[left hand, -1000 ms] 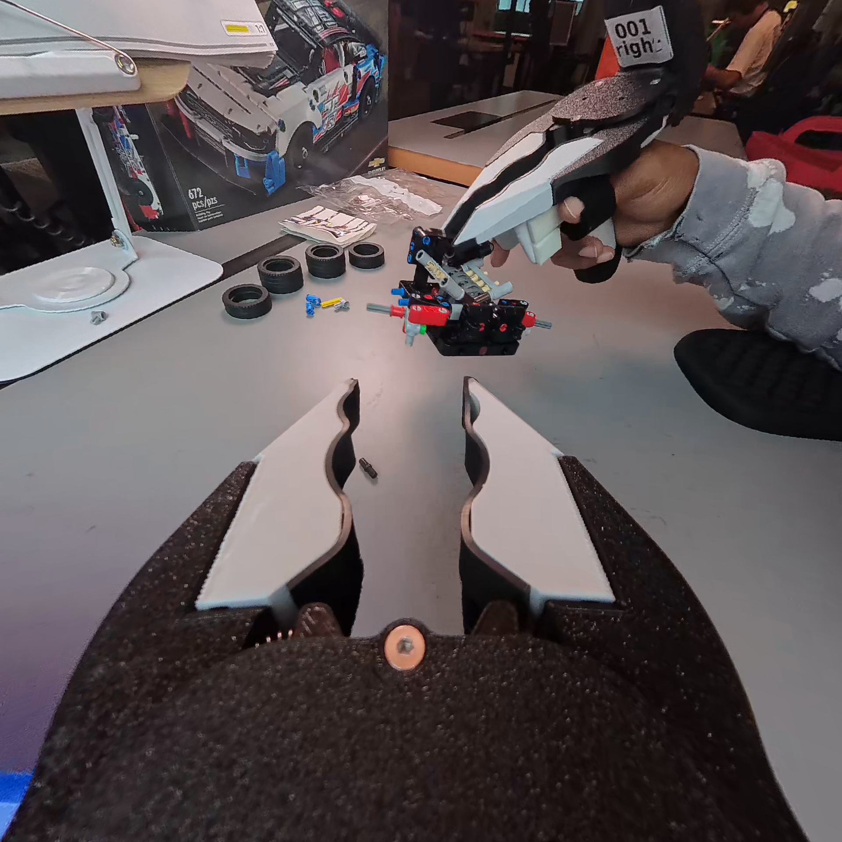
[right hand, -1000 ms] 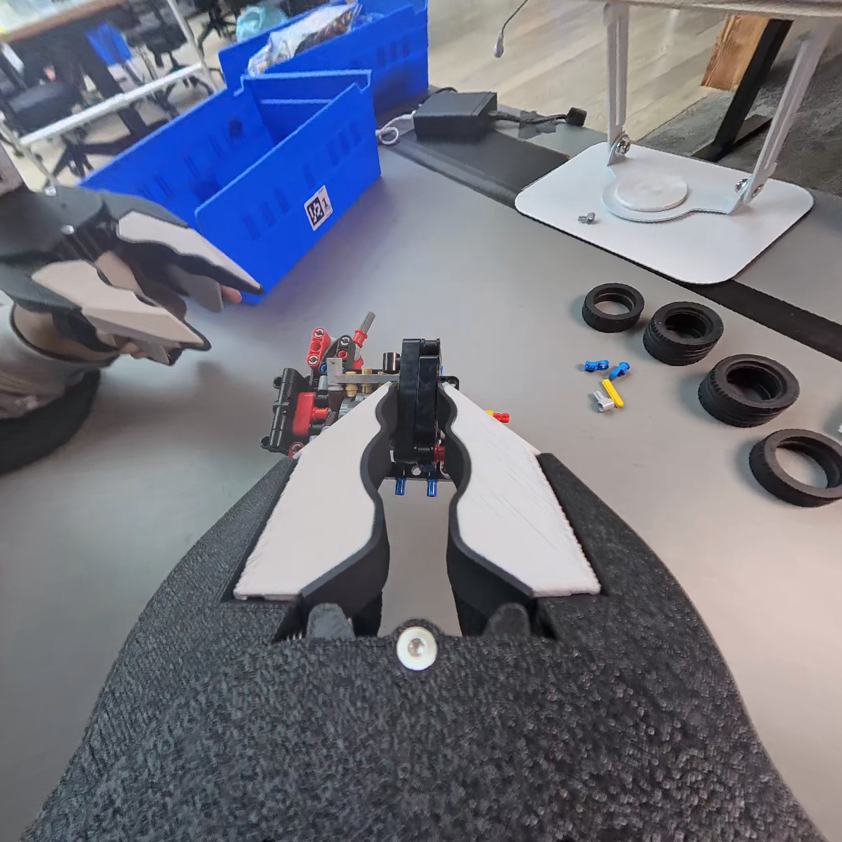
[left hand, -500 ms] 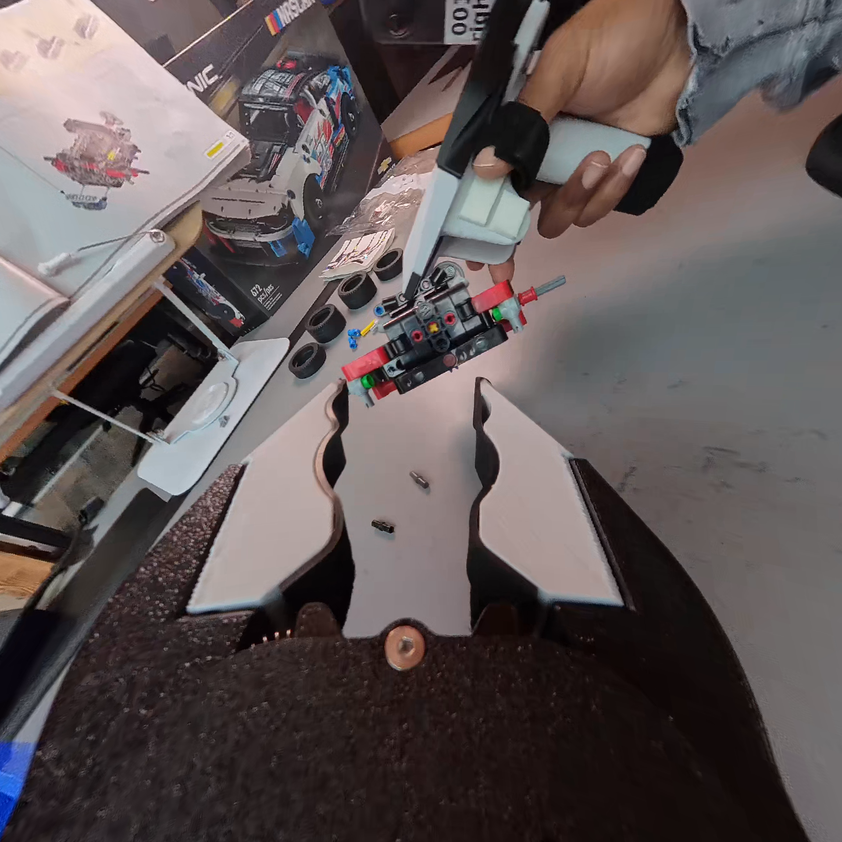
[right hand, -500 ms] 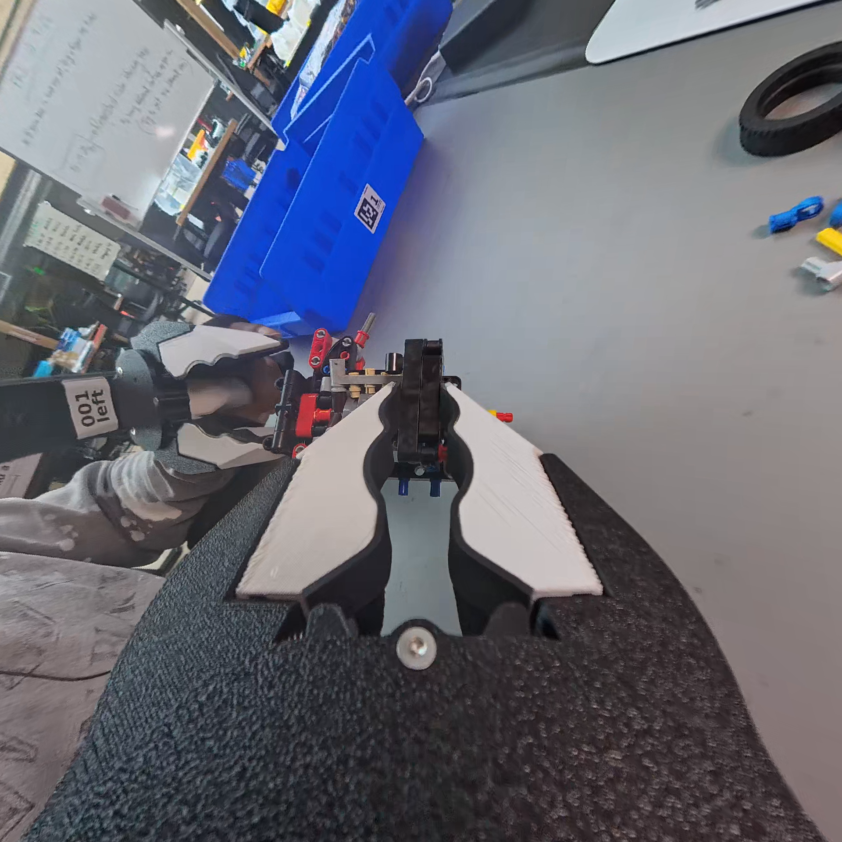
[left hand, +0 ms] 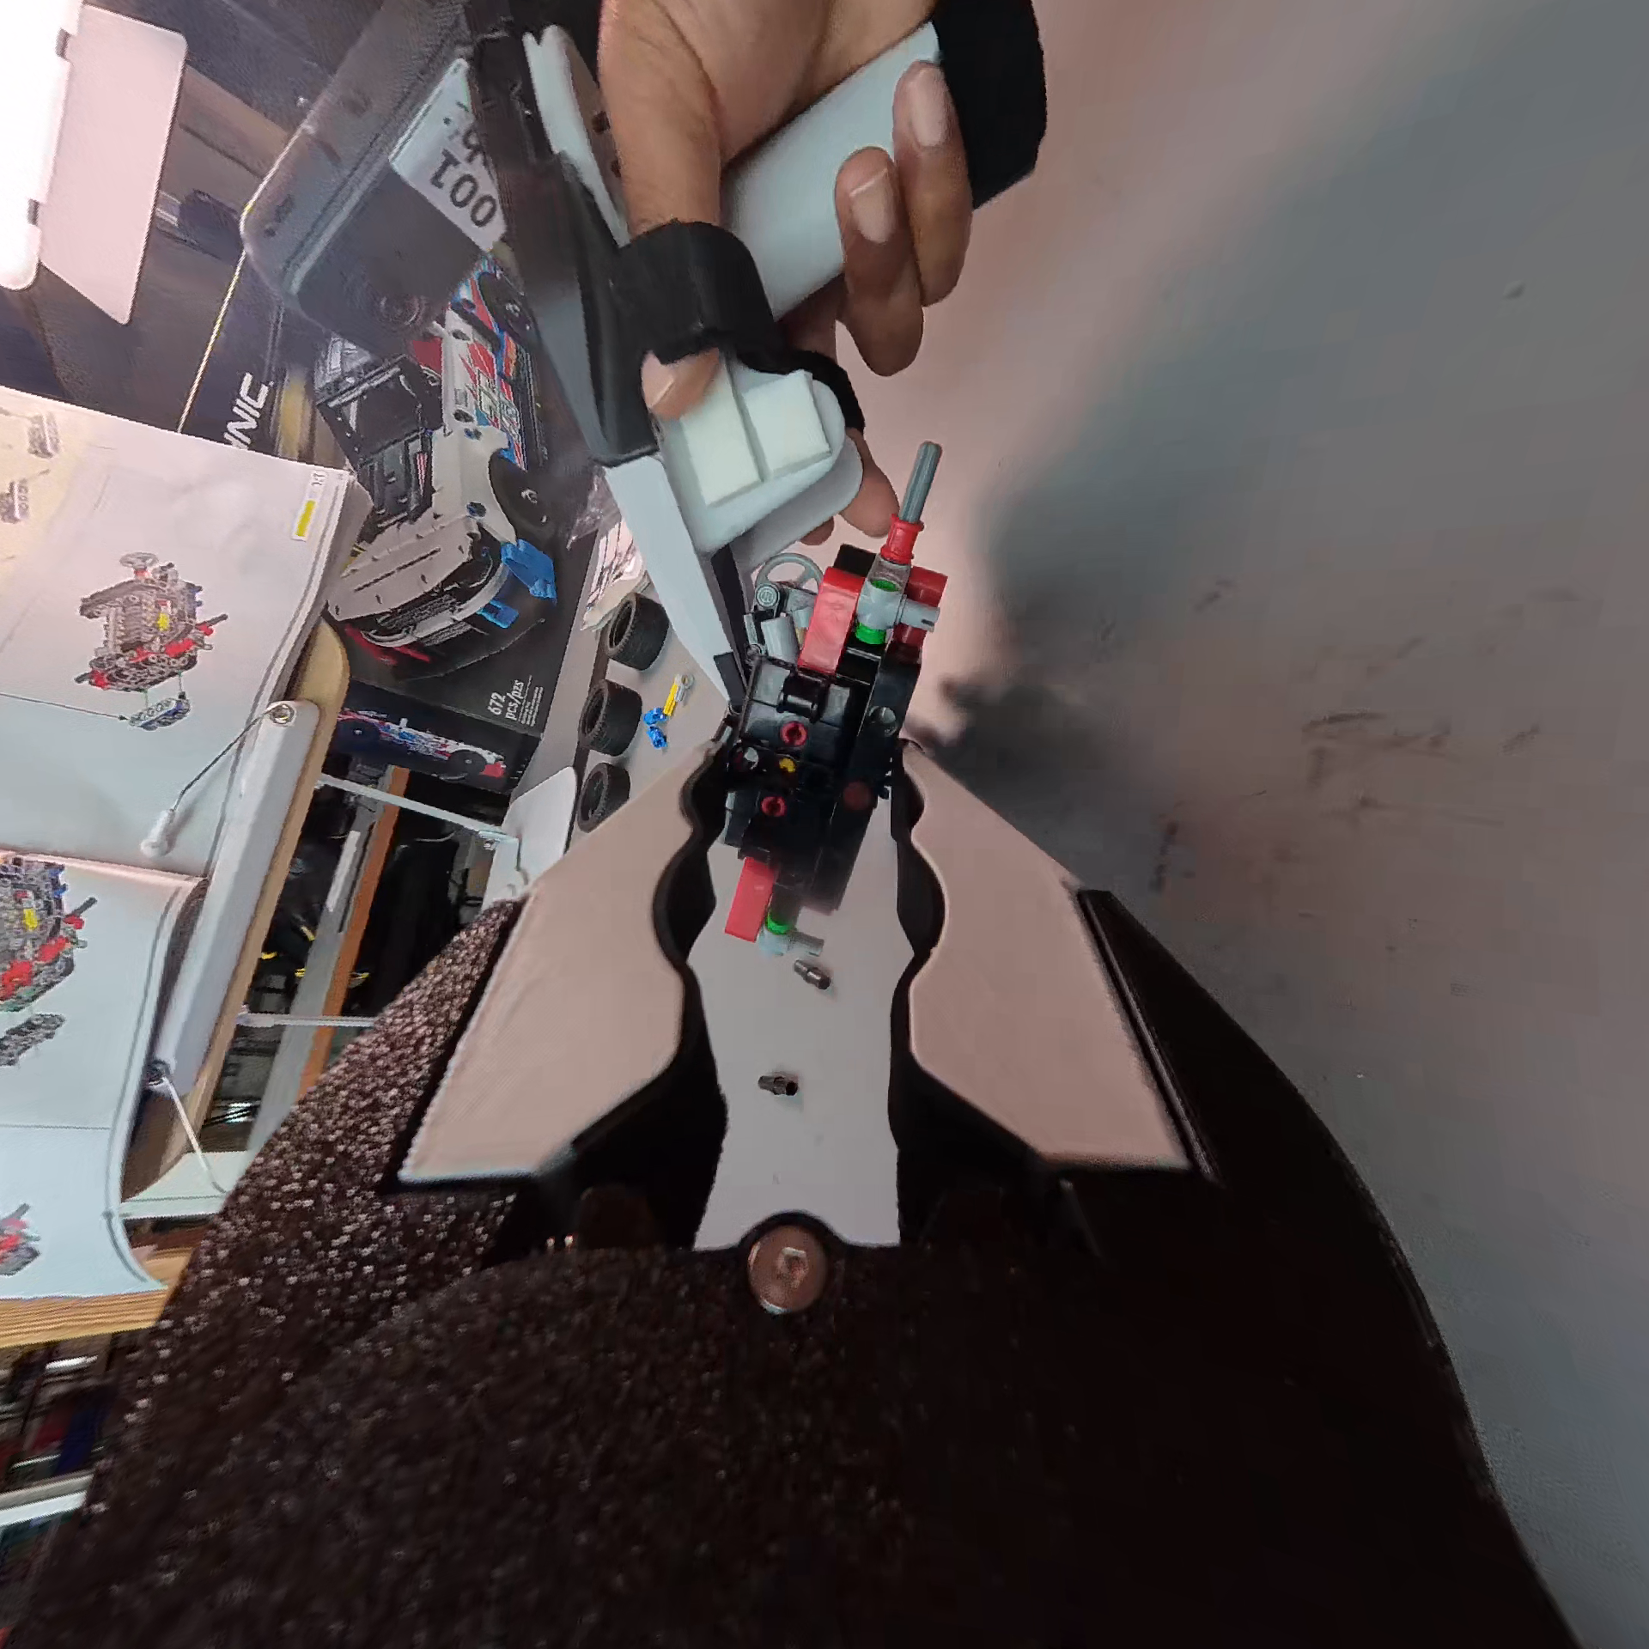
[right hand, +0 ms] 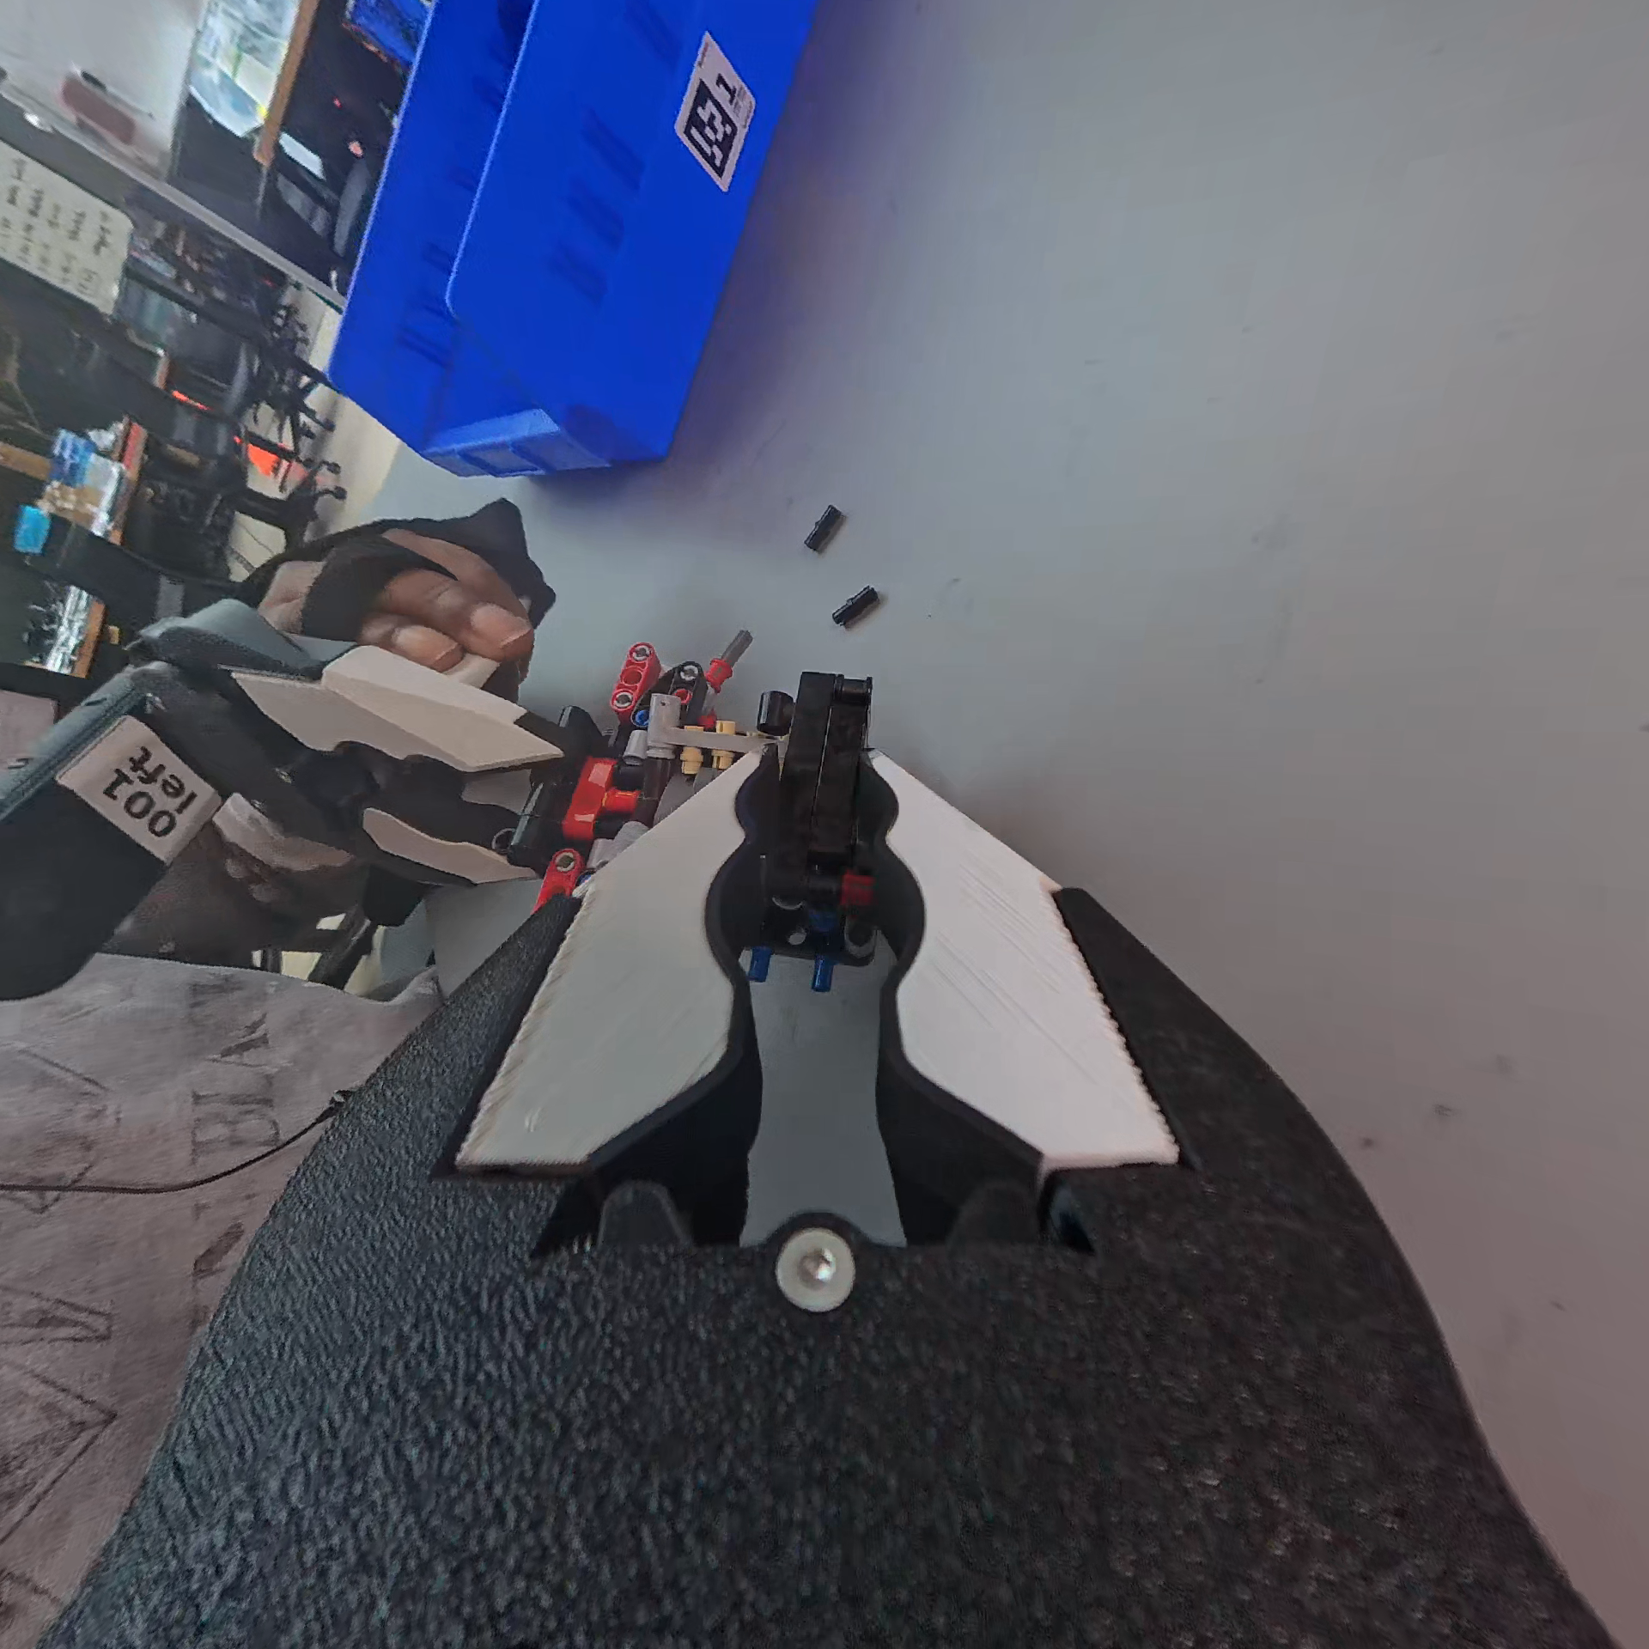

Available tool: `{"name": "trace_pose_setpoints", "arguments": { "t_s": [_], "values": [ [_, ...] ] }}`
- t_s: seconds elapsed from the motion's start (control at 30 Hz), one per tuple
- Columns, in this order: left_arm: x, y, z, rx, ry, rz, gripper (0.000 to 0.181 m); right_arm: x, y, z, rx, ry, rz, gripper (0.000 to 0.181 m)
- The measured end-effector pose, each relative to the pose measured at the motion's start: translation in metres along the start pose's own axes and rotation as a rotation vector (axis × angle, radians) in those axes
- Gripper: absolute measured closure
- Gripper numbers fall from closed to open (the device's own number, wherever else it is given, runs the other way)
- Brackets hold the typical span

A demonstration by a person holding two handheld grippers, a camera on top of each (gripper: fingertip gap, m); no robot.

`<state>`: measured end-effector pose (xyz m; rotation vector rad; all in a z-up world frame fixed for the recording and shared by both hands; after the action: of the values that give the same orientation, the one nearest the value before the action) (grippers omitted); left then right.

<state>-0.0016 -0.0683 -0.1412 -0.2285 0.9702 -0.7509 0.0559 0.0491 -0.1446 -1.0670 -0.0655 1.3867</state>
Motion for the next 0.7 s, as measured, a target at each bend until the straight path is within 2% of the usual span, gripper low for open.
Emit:
{"name": "trace_pose_setpoints", "arguments": {
  "t_s": [0.07, 0.17, 0.23, 0.33, 0.5, 0.6, 0.7],
  "values": [
    [-0.005, -0.005, 0.004, 0.098, -0.123, -0.02, 0.145, -0.005, -0.009, 0.004, 0.093, -0.024, 0.038, 0.164],
    [-0.014, -0.014, 0.004, 0.232, -0.323, -0.064, 0.145, -0.014, -0.04, 0.019, 0.334, -0.058, 0.147, 0.156],
    [-0.02, -0.018, 0.0, 0.28, -0.405, -0.07, 0.146, -0.022, -0.061, 0.017, 0.461, -0.204, 0.162, 0.155],
    [-0.025, -0.02, -0.001, 0.331, -0.476, -0.082, 0.146, -0.038, -0.072, -0.005, 0.544, -0.459, 0.135, 0.147],
    [-0.025, -0.021, 0.008, 0.403, -0.521, -0.115, 0.147, -0.053, -0.038, -0.035, 0.507, -0.811, -0.087, 0.131],
    [-0.024, -0.023, 0.016, 0.457, -0.544, -0.139, 0.147, -0.061, -0.018, -0.038, 0.493, -0.852, -0.09, 0.131],
    [-0.025, -0.028, 0.021, 0.505, -0.567, -0.144, 0.147, -0.065, -0.011, -0.037, 0.488, -0.844, -0.057, 0.146]
  ]
}}
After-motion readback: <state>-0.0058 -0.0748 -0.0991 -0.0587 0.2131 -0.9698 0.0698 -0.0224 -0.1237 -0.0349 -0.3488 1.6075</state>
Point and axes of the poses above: each gripper's, where its closed fingertips meet, y out along the fingers, z out of its top, x = y × z across the jaws, the point moved 5 cm from there along -y, back along the fingers, and after that the axes turned 11 degrees about -z, right-handed, at the moved point
